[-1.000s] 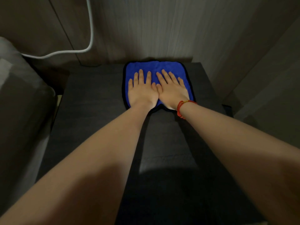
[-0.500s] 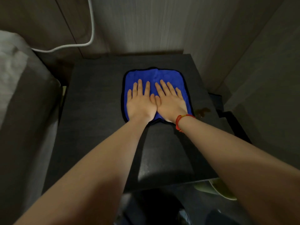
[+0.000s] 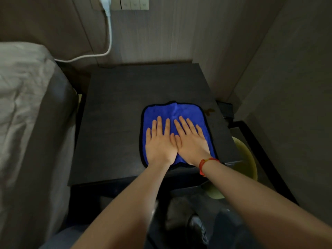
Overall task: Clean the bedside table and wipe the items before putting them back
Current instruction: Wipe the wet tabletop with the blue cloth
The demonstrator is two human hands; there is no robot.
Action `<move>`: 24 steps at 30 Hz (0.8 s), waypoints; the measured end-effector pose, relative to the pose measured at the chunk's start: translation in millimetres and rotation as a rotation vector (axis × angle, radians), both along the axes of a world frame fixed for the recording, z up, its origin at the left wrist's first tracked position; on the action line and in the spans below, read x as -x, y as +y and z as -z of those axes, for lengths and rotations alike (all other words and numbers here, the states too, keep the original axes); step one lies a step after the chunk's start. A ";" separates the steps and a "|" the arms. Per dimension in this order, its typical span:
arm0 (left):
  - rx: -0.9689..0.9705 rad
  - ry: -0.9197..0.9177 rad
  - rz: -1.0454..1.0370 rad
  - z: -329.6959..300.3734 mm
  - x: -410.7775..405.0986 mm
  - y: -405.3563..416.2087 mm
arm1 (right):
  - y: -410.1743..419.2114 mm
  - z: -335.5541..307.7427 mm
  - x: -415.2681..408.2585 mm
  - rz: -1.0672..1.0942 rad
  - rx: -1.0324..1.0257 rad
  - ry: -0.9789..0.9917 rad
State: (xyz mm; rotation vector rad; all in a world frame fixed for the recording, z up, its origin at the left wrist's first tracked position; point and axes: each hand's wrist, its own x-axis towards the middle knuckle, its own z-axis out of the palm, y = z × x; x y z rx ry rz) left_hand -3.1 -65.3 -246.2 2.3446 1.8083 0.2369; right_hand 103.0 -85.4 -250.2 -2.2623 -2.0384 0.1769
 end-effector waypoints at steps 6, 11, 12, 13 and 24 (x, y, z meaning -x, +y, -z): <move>-0.012 -0.007 0.003 3.1 1.2 -10.9 | -11.6 1.0 1.1 0.003 -0.006 -0.003; -0.011 0.005 0.000 3.7 -2.7 -2.4 | -2.7 -0.2 -2.8 -0.017 -0.005 -0.009; -0.013 0.003 -0.001 3.3 -4.1 1.5 | 1.3 -1.2 -3.8 -0.019 -0.006 -0.011; -0.015 0.004 -0.004 3.0 -5.7 5.8 | 5.8 -2.0 -5.2 -0.022 -0.006 -0.010; 0.001 0.012 -0.031 -2.4 -32.5 85.4 | 86.7 -8.9 -30.2 -0.022 0.017 0.016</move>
